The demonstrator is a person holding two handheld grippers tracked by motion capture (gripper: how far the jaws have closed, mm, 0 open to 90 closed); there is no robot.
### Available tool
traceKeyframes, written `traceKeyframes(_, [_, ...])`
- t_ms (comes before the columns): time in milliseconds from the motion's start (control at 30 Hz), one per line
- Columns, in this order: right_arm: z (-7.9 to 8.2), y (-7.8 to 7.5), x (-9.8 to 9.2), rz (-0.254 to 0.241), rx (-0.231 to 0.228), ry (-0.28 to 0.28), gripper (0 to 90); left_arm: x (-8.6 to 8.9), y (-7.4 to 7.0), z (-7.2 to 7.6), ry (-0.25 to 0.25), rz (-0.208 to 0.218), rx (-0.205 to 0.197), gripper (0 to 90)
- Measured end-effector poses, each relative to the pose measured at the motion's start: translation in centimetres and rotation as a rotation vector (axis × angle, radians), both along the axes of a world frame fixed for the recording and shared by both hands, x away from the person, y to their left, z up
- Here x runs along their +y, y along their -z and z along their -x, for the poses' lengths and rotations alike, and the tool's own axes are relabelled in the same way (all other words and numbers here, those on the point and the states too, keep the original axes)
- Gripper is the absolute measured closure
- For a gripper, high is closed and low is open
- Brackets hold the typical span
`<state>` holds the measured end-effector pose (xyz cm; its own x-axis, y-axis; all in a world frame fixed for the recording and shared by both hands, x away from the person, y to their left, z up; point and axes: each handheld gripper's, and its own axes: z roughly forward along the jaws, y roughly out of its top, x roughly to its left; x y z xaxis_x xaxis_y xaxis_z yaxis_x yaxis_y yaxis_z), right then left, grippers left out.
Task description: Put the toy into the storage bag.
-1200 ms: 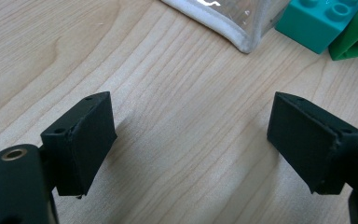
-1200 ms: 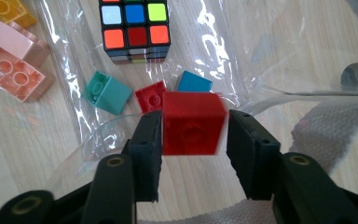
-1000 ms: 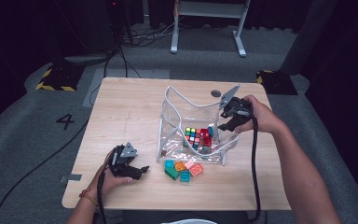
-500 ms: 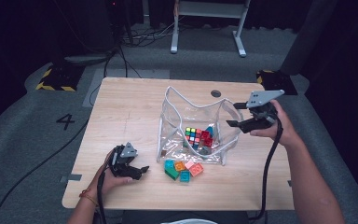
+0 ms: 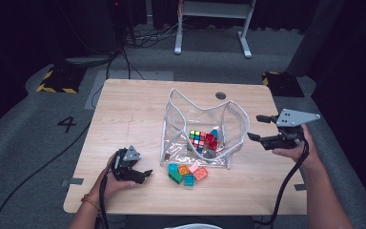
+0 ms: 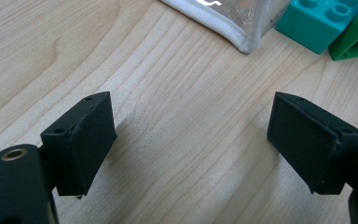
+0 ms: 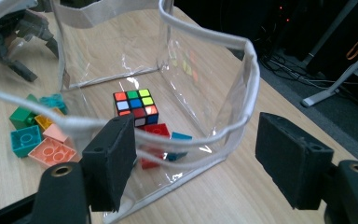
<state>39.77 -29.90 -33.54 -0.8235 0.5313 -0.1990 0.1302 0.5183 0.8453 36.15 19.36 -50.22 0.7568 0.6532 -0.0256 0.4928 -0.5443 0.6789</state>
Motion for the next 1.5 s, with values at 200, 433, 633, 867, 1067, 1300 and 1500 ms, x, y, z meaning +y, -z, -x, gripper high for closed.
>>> traceKeyframes(200, [1.1, 2.6, -1.4, -0.059, 0.018, 0.019, 28.5, 0.0, 0.0, 0.0, -0.003, 0.002, 0.001, 15.2])
traceKeyframes(433, [1.7, 6.5, -1.2, -0.042, 0.082, 0.007, 29.7, 0.0, 0.0, 0.0, 0.001, 0.0, 0.002, 15.3])
traceKeyframes(633, [2.4, 9.3, -0.2, -0.01, 0.132, -0.014, 31.4, 0.0, 0.0, 0.0, 0.002, -0.001, 0.0, 15.3])
traceKeyframes(867, [3.0, 11.9, 1.7, 0.049, 0.181, -0.054, 36.3, 0.0, 0.0, 0.0, 0.002, 0.0, 0.0, 15.3])
traceKeyframes(1067, [4.1, 13.4, 2.6, 0.015, 0.226, -0.084, 41.9, 0.0, 0.0, 0.0, 0.002, 0.0, 0.0, 15.4])
traceKeyframes(1300, [5.4, 15.1, 4.7, 0.052, 0.221, -0.131, 42.5, 0.0, 0.0, 0.1, -0.001, 0.006, 0.005, 15.4])
traceKeyframes(1500, [4.9, 16.1, 7.5, 0.031, 0.24, -0.176, 36.1, 0.0, 0.0, 0.1, -0.002, 0.007, 0.009, 15.4])
